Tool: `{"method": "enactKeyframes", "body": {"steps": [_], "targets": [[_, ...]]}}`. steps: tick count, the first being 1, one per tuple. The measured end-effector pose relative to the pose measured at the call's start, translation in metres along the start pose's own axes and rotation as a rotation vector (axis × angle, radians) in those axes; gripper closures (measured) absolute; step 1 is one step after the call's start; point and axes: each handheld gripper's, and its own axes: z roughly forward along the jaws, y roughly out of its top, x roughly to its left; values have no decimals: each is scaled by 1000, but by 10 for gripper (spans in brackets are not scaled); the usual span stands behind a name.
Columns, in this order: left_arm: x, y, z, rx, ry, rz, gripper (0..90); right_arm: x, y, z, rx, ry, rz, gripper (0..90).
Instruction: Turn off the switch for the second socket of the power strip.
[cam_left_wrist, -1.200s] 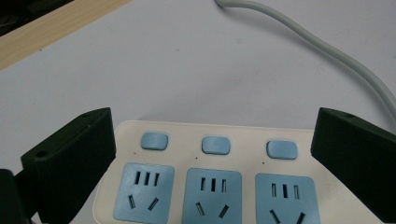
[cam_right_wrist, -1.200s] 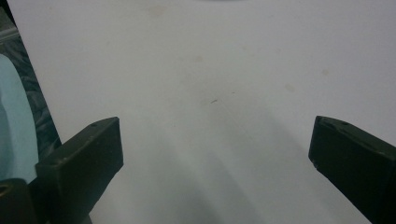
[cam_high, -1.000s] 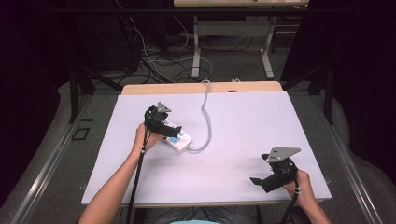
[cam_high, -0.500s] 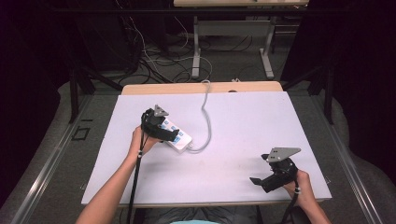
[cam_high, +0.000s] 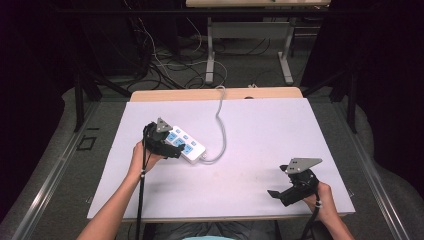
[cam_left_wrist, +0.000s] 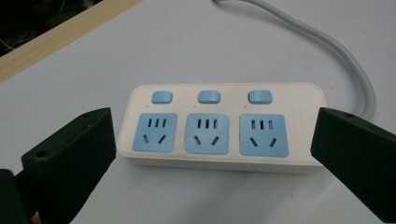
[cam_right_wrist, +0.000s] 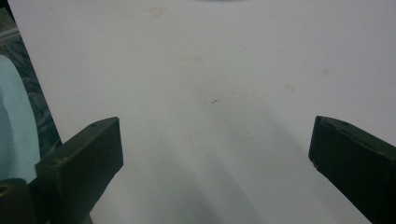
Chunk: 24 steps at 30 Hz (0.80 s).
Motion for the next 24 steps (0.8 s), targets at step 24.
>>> {"method": "enactKeyframes", "body": {"steps": [24], "targets": [[-14,-41,-46,-10,-4,-7,0,0,1,0,7,1,1,24]]}}
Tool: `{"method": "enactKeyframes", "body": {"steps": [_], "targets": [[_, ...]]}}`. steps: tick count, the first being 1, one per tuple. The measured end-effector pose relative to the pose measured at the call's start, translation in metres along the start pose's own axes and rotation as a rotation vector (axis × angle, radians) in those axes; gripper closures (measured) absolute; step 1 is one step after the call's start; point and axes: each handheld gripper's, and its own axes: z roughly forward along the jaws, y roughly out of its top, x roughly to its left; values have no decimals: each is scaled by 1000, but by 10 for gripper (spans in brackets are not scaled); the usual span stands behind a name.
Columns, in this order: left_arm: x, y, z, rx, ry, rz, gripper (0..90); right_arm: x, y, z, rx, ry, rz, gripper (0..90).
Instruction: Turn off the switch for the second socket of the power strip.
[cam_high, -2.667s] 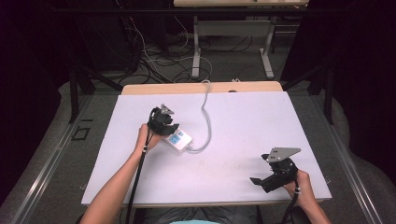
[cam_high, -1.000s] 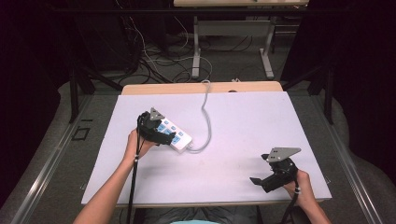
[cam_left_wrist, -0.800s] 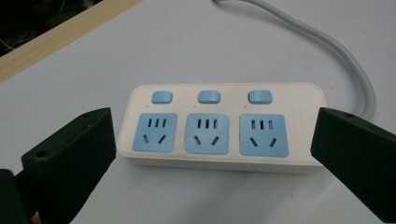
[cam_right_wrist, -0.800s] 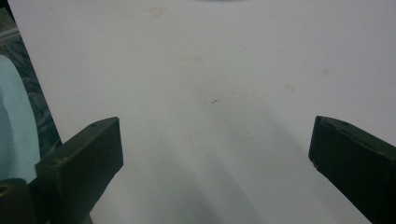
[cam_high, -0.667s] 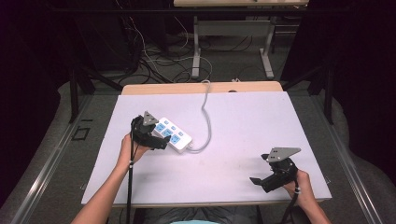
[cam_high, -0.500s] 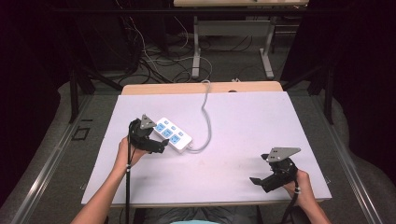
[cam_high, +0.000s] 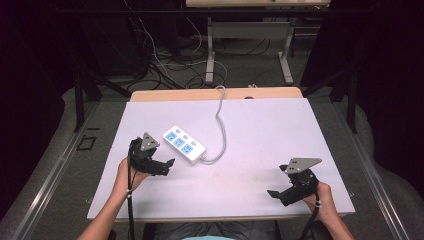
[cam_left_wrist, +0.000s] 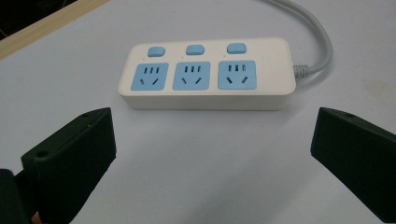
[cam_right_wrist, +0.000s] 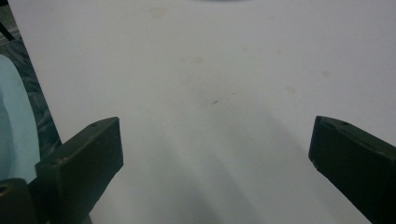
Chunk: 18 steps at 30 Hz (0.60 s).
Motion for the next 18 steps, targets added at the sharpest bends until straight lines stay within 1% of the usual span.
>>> {"method": "enactKeyframes", "body": {"steps": [2,3,5,9,10,11,13,14,16,18], "targets": [[0,-4,-4,4,4,0,0,0,0,0,1,1,-1,24],[-1,-5,-5,7,-2,-5,0,0,0,0,0,0,0,24],[-2,-9,-8,-2,-3,-15,0,0,0,1,-7,-2,0,24],[-4,-14,-15,-4,0,-17,0,0,0,1,-5,-2,0,24],[-4,-15,-17,0,-1,-4,0,0,0,1,-6,-3,-3,24],[-6,-17,-18,-11,0,-18,0,0,0,1,-5,-1,-1,24],[-8,-20,-22,-16,3,-4,0,1,0,1,-7,-5,0,24],[-9,-22,-23,-23,5,-10,0,1,0,1,-7,-7,0,24],[-11,-25,-25,-22,-6,-14,0,0,0,1,-7,-2,-1,24],[-13,-29,-27,-20,-7,-12,0,0,0,1,-5,-2,0,24]]}}
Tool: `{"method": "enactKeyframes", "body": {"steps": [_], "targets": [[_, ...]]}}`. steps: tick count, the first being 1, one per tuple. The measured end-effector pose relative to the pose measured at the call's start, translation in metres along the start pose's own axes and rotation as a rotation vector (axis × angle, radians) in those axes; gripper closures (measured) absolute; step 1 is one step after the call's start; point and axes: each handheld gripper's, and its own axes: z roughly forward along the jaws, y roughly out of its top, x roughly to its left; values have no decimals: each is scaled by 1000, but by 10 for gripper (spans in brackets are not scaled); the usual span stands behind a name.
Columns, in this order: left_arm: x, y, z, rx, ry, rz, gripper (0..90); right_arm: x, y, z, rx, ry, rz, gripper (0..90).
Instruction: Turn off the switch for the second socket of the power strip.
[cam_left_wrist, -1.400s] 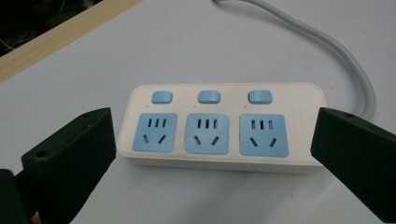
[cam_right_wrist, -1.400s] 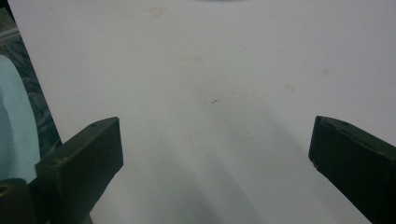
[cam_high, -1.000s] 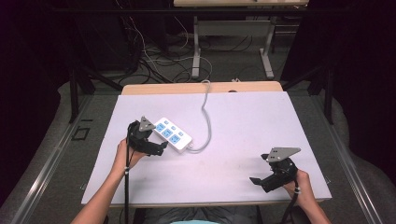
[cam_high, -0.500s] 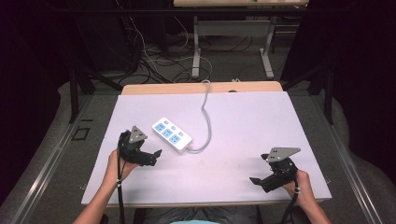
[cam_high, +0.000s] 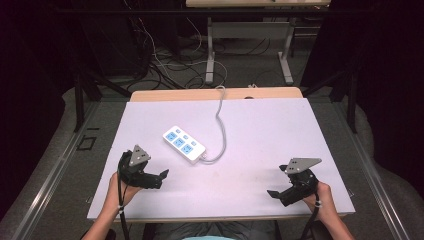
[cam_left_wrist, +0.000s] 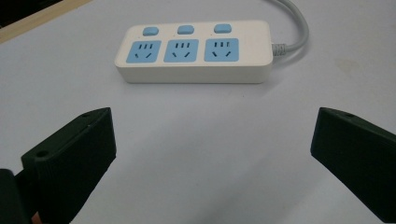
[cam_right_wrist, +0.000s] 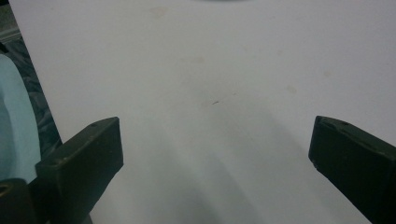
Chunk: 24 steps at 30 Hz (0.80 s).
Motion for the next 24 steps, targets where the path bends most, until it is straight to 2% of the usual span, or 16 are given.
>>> {"method": "enactKeyframes", "body": {"steps": [13,16,17,19,24], "targets": [[-5,-23,-13,-7,19,-13,0,0,0,0,-2,-5,-4,24],[-6,-27,-15,4,8,-10,0,1,0,1,-5,-6,3,24],[-8,-29,-15,-4,8,-15,0,0,0,2,-9,-4,-11,24],[-9,-31,-17,4,3,-3,0,-1,0,2,-10,-4,-13,24],[-13,-36,-20,4,2,-5,0,-1,0,2,-11,-6,-14,24]]}}
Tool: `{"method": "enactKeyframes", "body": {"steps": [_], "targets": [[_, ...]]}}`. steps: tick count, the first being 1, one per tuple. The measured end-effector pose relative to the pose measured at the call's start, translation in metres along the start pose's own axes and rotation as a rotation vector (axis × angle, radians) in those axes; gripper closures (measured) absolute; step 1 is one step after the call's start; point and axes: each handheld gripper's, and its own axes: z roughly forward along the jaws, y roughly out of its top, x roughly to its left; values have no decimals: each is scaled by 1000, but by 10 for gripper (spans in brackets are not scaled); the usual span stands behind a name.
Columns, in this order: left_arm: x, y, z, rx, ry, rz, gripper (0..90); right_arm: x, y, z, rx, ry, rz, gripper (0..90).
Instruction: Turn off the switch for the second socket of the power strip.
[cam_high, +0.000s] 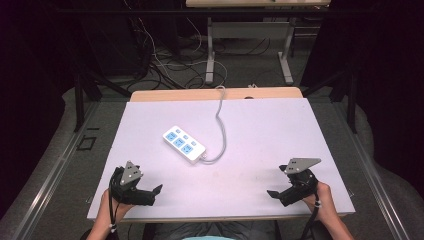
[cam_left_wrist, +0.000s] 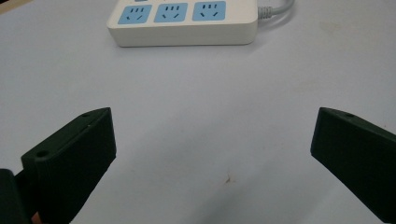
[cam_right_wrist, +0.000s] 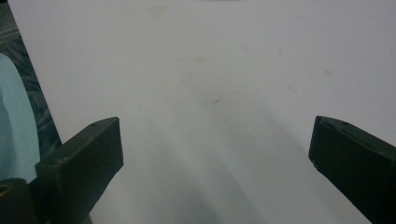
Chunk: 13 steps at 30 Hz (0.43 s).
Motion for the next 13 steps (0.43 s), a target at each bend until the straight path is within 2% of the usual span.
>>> {"method": "enactKeyframes", "body": {"steps": [5,13], "targets": [[-2,-2,-2,-11,6,-5,0,1,0,0,3,-7,1,24],[-2,-3,-2,4,-5,6,0,2,0,-1,4,-3,9,24]]}}
